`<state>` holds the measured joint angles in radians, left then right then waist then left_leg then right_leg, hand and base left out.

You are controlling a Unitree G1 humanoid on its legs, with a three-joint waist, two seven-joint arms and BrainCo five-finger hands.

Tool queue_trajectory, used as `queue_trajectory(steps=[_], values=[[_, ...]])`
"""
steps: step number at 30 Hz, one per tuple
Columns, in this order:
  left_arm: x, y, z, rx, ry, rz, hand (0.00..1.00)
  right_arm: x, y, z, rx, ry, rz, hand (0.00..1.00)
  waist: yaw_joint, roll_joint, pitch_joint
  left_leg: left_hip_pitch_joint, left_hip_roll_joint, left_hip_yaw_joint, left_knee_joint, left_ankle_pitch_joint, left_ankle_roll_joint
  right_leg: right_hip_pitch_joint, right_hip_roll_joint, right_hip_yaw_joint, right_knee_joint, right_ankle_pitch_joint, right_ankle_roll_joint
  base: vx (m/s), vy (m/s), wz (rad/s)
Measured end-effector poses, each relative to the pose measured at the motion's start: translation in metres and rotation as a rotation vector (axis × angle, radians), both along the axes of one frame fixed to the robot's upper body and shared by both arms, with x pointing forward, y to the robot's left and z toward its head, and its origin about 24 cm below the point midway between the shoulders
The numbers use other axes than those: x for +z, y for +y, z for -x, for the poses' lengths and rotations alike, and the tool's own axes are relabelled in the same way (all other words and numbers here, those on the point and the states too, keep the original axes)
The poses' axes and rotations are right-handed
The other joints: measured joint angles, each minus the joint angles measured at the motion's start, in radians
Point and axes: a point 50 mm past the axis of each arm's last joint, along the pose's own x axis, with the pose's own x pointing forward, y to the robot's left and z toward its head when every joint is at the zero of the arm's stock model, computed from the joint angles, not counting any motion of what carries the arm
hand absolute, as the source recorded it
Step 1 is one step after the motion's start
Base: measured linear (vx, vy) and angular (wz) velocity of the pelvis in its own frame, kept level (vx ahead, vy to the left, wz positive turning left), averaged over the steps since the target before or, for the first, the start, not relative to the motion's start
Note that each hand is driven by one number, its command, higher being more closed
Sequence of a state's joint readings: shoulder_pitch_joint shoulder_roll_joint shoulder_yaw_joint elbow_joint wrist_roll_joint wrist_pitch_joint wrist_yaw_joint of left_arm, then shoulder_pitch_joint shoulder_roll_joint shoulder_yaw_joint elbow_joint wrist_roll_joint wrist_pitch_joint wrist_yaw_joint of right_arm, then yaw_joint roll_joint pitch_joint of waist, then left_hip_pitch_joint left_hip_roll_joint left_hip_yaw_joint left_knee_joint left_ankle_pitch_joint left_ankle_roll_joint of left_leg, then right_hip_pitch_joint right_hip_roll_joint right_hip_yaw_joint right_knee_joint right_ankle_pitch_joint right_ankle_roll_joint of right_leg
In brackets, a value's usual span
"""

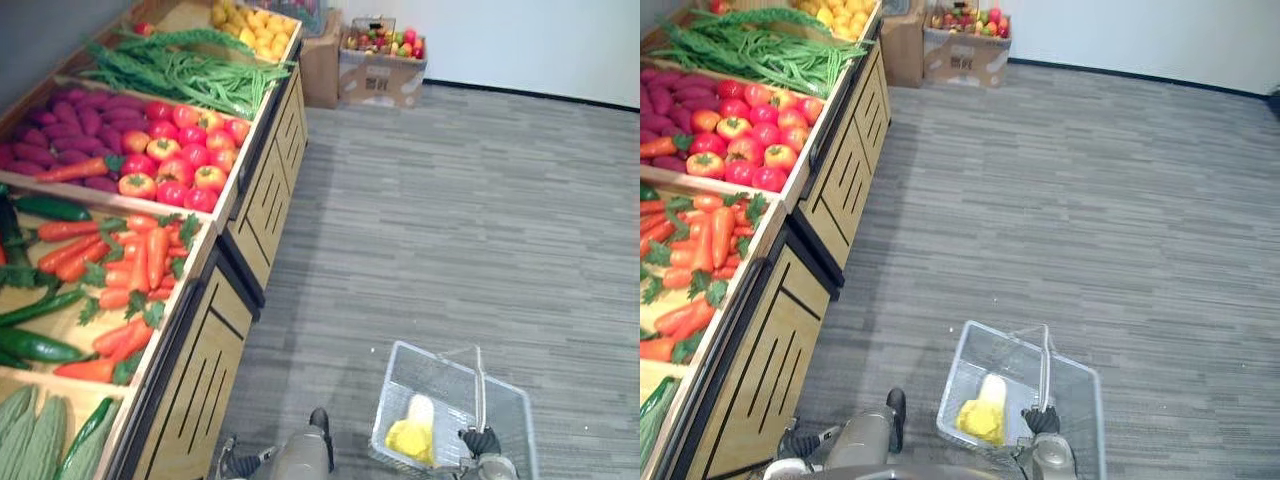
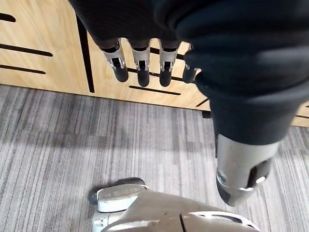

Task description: Pick vegetable in the basket

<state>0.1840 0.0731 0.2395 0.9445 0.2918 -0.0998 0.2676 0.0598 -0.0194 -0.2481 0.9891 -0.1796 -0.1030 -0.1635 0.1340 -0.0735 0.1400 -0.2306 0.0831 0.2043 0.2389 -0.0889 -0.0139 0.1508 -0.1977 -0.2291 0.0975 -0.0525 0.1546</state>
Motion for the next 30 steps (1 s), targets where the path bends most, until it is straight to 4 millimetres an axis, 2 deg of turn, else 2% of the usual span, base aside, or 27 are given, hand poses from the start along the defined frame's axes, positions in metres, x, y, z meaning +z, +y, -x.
queue_trajectory(steps=[2,3,4,5,6,7,8,9,10,11,13,14,15,17,18,19,20,21,22,24,27,29,30], values=[[-0.002,0.000,0.003,-0.010,0.020,0.000,0.00,-0.001,-0.003,0.001,0.003,0.009,0.006,1.00,0.000,0.002,-0.015,0.032,-0.015,0.003,-0.054,0.003,0.001,-0.075,-0.018,0.027,0.136,0.000,0.000,0.15,0.125,-0.16],[-0.002,0.001,0.005,-0.025,0.029,-0.006,0.00,-0.001,-0.003,0.003,0.001,0.016,0.006,1.00,-0.012,-0.002,-0.014,0.060,-0.027,0.000,-0.084,0.002,0.010,-0.120,-0.036,0.043,0.258,0.001,0.002,0.20,0.149,0.07],[-0.002,0.007,0.012,-0.047,0.053,-0.025,0.00,0.001,-0.003,-0.003,0.006,-0.012,0.010,1.00,-0.025,-0.025,-0.016,0.111,-0.049,0.001,-0.120,-0.001,0.018,-0.223,-0.082,0.090,0.493,0.049,0.056,0.16,0.110,0.08],[-0.002,0.009,0.015,-0.059,0.065,-0.030,0.00,0.003,-0.004,-0.010,0.013,-0.032,0.015,1.00,-0.030,-0.032,-0.014,0.133,-0.058,0.003,-0.130,-0.004,0.024,-0.257,-0.093,0.109,0.562,0.092,0.055,0.18,0.100,0.23],[-0.002,0.010,0.016,-0.085,0.076,-0.031,0.00,0.006,-0.006,-0.017,0.033,-0.052,0.027,1.00,-0.054,-0.033,-0.008,0.174,-0.067,-0.020,-0.136,-0.016,0.041,-0.294,-0.111,0.115,0.674,0.214,0.051,0.23,0.102,0.35],[-0.002,0.010,0.015,-0.096,0.078,-0.029,0.00,0.005,-0.005,-0.016,0.044,-0.047,0.028,1.00,-0.054,-0.031,-0.003,0.216,-0.067,-0.035,-0.143,-0.031,0.055,-0.331,-0.109,0.120,0.792,0.217,0.043,0.24,0.095,0.41],[-0.002,0.011,0.016,-0.093,0.082,-0.032,0.00,0.004,-0.004,-0.015,0.046,-0.041,0.025,1.00,-0.050,-0.033,-0.002,0.236,-0.065,-0.038,-0.144,-0.040,0.059,-0.356,-0.103,0.117,0.840,0.174,0.026,0.26,0.058,0.32],[-0.002,0.012,0.017,-0.094,0.087,-0.034,0.00,0.003,-0.003,-0.013,0.045,-0.032,0.022,1.00,-0.053,-0.032,-0.002,0.269,-0.062,-0.051,-0.143,-0.054,0.071,-0.395,-0.088,0.094,0.889,0.067,0.010,0.26,0.026,0.28],[-0.001,0.014,0.018,-0.090,0.089,-0.039,0.00,0.002,-0.003,-0.010,0.041,-0.026,0.023,1.00,-0.056,-0.029,0.000,0.291,-0.055,-0.055,-0.144,-0.068,0.073,-0.424,-0.073,0.041,0.857,-0.016,-0.003,0.30,0.005,0.30],[-0.001,0.013,0.017,-0.081,0.084,-0.033,0.00,0.003,-0.004,-0.011,0.040,-0.031,0.024,1.00,-0.057,-0.027,0.001,0.304,-0.051,-0.058,-0.143,-0.074,0.068,-0.441,-0.064,-0.003,0.787,-0.043,-0.028,0.26,-0.017,0.22],[-0.001,0.012,0.015,-0.061,0.076,-0.027,0.00,0.004,-0.004,-0.015,0.035,-0.036,0.023,1.00,-0.067,-0.024,0.003,0.325,-0.047,-0.075,-0.140,-0.090,0.066,-0.449,-0.050,-0.067,0.623,-0.053,-0.045,0.33,-0.085,0.28],[-0.001,0.010,0.009,-0.044,0.057,-0.018,0.00,0.004,-0.006,-0.015,0.010,-0.039,0.020,1.00,-0.074,-0.012,0.010,0.337,-0.032,-0.094,-0.127,-0.107,0.057,-0.442,-0.027,-0.095,0.472,-0.052,-0.046,0.47,-0.179,0.45],[-0.001,0.007,0.003,-0.046,0.041,-0.009,0.00,0.006,-0.009,-0.018,-0.022,-0.051,0.019,1.00,-0.074,0.007,0.019,0.346,-0.008,-0.106,-0.117,-0.126,0.041,-0.441,0.006,-0.097,0.328,-0.042,-0.043,0.39,-0.180,0.41],[0.000,0.003,-0.006,-0.034,0.014,0.006,0.00,0.007,-0.013,-0.020,-0.049,-0.063,0.021,1.00,-0.072,0.023,0.030,0.357,0.025,-0.122,-0.094,-0.158,0.011,-0.440,0.044,-0.055,0.136,0.006,-0.039,0.39,-0.219,0.32],[0.000,0.001,-0.008,-0.019,0.007,0.017,0.00,0.007,-0.013,-0.019,-0.052,-0.063,0.021,1.00,-0.072,0.022,0.031,0.363,0.035,-0.140,-0.080,-0.188,-0.012,-0.440,0.049,-0.005,0.063,0.028,-0.034,0.41,-0.261,0.37],[0.000,0.000,-0.008,-0.020,0.006,0.021,0.00,0.007,-0.013,-0.018,-0.054,-0.060,0.021,1.00,-0.073,0.015,0.030,0.372,0.036,-0.150,-0.075,-0.202,-0.024,-0.435,0.053,0.021,0.042,0.033,-0.027,0.42,-0.331,0.55],[0.001,0.004,-0.008,-0.015,0.005,0.017,0.00,0.004,-0.012,-0.010,-0.059,-0.041,0.017,1.00,-0.075,-0.004,0.024,0.387,0.039,-0.176,-0.070,-0.239,-0.049,-0.412,0.048,0.065,0.020,0.030,-0.025,0.38,-0.327,0.57],[0.001,0.005,-0.009,-0.008,0.004,0.018,0.00,0.003,-0.014,-0.004,-0.071,-0.028,0.017,1.00,-0.075,-0.009,0.022,0.400,0.049,-0.201,-0.067,-0.267,-0.071,-0.408,0.045,0.071,0.041,0.101,-0.019,0.46,-0.422,0.78],[-0.001,0.002,-0.009,-0.004,0.008,0.028,0.00,0.004,-0.020,-0.006,-0.095,-0.036,0.025,1.00,-0.074,0.017,0.019,0.409,0.083,-0.224,-0.061,-0.275,-0.082,-0.418,0.070,0.053,0.117,0.096,-0.047,0.46,-0.409,0.56],[-0.004,-0.006,-0.006,-0.002,0.019,0.050,0.00,0.007,-0.030,-0.010,-0.112,-0.036,0.041,1.00,-0.067,0.053,0.008,0.399,0.125,-0.252,-0.049,-0.224,-0.093,-0.443,0.097,0.019,0.197,0.011,-0.081,0.52,-0.423,0.34],[-0.005,-0.008,-0.003,0.002,0.031,0.058,0.00,0.005,-0.033,-0.007,-0.113,-0.018,0.044,1.00,-0.078,0.069,-0.001,0.327,0.151,-0.331,0.039,-0.155,-0.095,-0.417,0.102,-0.057,0.216,-0.036,-0.112,0.37,-0.272,0.60],[-0.004,-0.007,-0.005,-0.001,0.025,0.054,0.00,0.003,-0.034,-0.002,-0.117,0.012,0.042,1.00,-0.078,0.068,-0.001,0.274,0.158,-0.368,0.110,-0.084,-0.124,-0.363,0.099,-0.115,0.184,-0.047,-0.130,0.43,-0.229,0.92],[-0.004,-0.006,-0.005,0.002,0.022,0.053,0.00,0.000,-0.036,0.005,-0.127,0.041,0.041,1.00,-0.079,0.063,0.002,0.226,0.157,-0.375,0.183,-0.024,-0.173,-0.306,0.092,-0.161,0.137,-0.048,-0.130,0.36,-0.121,1.33]])
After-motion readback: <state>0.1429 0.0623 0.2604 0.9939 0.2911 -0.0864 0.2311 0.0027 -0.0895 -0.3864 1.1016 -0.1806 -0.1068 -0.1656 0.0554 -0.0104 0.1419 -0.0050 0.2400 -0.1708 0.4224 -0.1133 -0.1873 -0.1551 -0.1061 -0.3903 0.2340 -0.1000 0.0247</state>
